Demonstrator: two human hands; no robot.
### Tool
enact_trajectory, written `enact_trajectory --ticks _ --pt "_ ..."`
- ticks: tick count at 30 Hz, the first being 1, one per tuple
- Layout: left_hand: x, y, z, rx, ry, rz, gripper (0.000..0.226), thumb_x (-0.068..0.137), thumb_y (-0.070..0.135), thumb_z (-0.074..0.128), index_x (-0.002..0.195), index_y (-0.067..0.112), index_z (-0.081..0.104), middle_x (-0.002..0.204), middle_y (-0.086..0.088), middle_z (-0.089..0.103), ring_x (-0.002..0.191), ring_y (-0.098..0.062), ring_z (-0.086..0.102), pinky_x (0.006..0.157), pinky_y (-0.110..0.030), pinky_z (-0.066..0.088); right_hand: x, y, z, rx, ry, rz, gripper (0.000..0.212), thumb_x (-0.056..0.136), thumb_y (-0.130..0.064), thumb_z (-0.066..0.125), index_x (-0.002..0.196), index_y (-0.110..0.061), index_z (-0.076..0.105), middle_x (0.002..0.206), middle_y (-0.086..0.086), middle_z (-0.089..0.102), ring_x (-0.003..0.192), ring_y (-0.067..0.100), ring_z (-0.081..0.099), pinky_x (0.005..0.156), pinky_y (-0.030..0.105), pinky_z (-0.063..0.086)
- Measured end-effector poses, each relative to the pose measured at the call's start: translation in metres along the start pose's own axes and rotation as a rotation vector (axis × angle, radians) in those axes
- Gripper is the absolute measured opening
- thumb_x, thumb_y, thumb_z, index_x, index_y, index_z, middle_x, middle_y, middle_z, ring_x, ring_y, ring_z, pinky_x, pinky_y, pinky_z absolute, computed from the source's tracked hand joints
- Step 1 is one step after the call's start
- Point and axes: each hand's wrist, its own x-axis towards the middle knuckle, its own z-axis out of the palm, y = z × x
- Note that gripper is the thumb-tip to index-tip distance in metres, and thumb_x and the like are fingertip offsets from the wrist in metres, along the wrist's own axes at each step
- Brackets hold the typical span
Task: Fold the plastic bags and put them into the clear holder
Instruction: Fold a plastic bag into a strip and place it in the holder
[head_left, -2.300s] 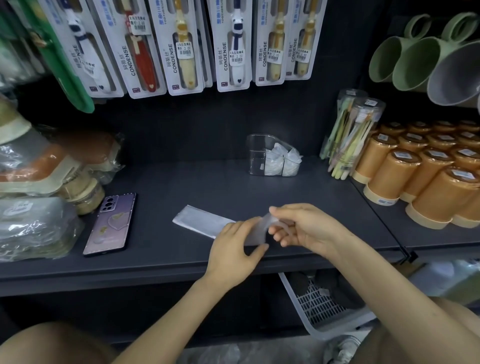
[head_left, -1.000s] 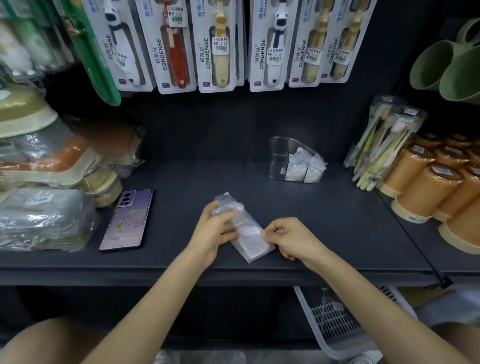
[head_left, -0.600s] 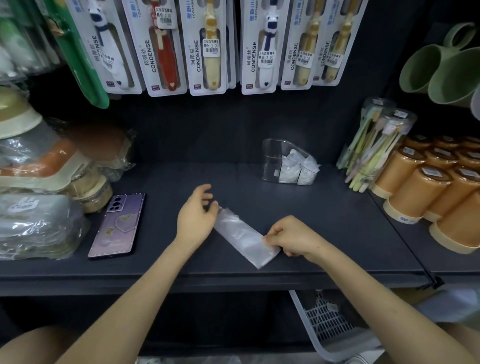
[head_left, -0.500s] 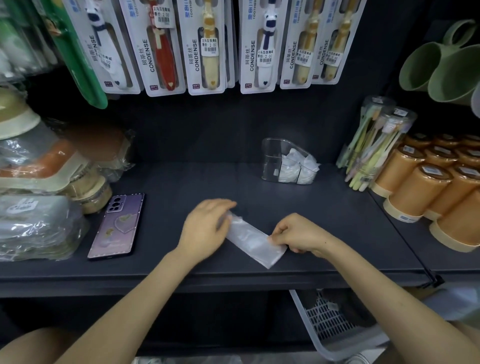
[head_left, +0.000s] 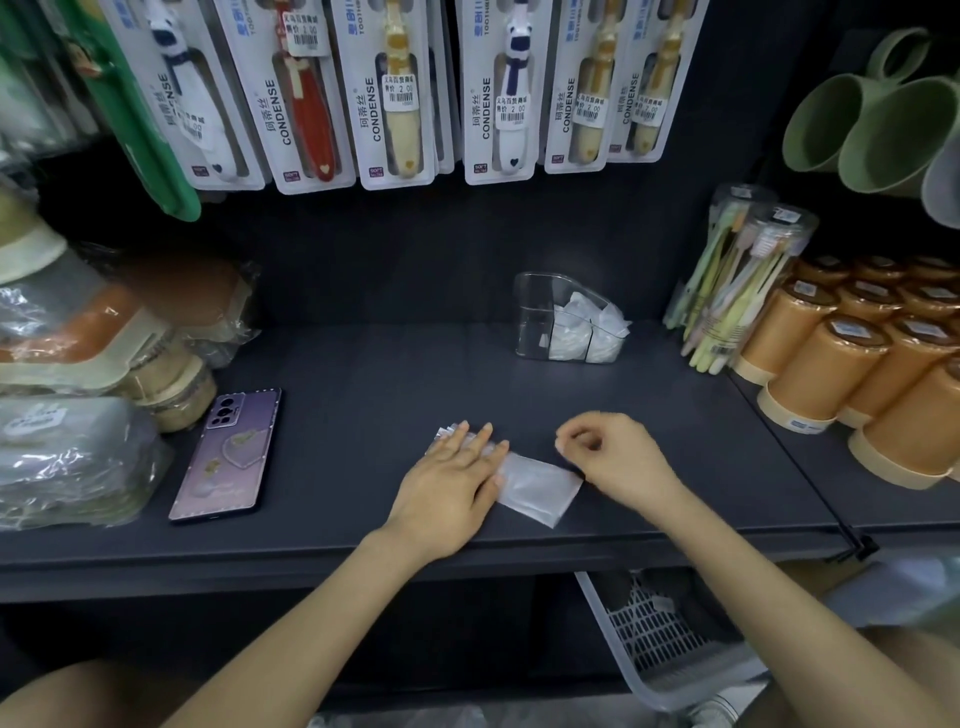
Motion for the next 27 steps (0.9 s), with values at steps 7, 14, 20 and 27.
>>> enact_trajectory --ticks 7,14,20,27 --pt "-0.001 0.006 0.003 -0.019 0.016 -0.041 0.088 0.077 0.058 -0.014 0.152 0.027 0.019 0.161 0.004 0.01 0.149 -0.016 0.0 0.112 -0.021 -0.01 -0.024 0.019 0.054 -0.579 0.048 -0.373 0.079 0.089 -0.053 0.003 0.143 -0.01 0.042 0.15 0.007 0.04 0.139 0.024 0.037 0.115 0.037 0.021" --pt "0.006 0.002 -0.002 -0.019 -0.047 -0.004 0.086 0.076 0.059 -0.017 0.153 0.029 0.009 0.161 0.005 0.0 0.148 -0.012 -0.008 0.115 -0.022 -0.012 -0.027 0.03 0.055 -0.653 -0.083 -0.3 0.107 0.066 -0.058 -0.041 0.153 -0.015 0.003 0.162 -0.002 -0.001 0.148 0.015 -0.008 0.114 0.035 -0.016" --pt "0.014 -0.021 -0.007 0.046 -0.104 0.076 0.091 0.075 0.068 -0.027 0.152 0.029 0.001 0.161 0.009 -0.004 0.139 0.0 -0.018 0.112 -0.02 -0.018 -0.03 0.024 0.052 -0.653 -0.102 -0.268 0.102 0.067 -0.058 -0.034 0.153 -0.016 0.0 0.162 -0.004 -0.003 0.148 0.013 -0.01 0.115 0.039 -0.016" --pt "0.012 -0.017 -0.008 0.086 -0.135 0.033 0.052 0.103 0.04 0.005 0.153 0.029 -0.002 0.161 0.01 -0.008 0.145 -0.007 -0.016 0.117 -0.029 -0.015 -0.041 0.045 0.029 -0.676 -0.131 -0.218 0.109 0.061 -0.071 -0.039 0.153 -0.021 -0.007 0.161 -0.007 -0.008 0.146 0.009 -0.016 0.117 0.042 -0.016"
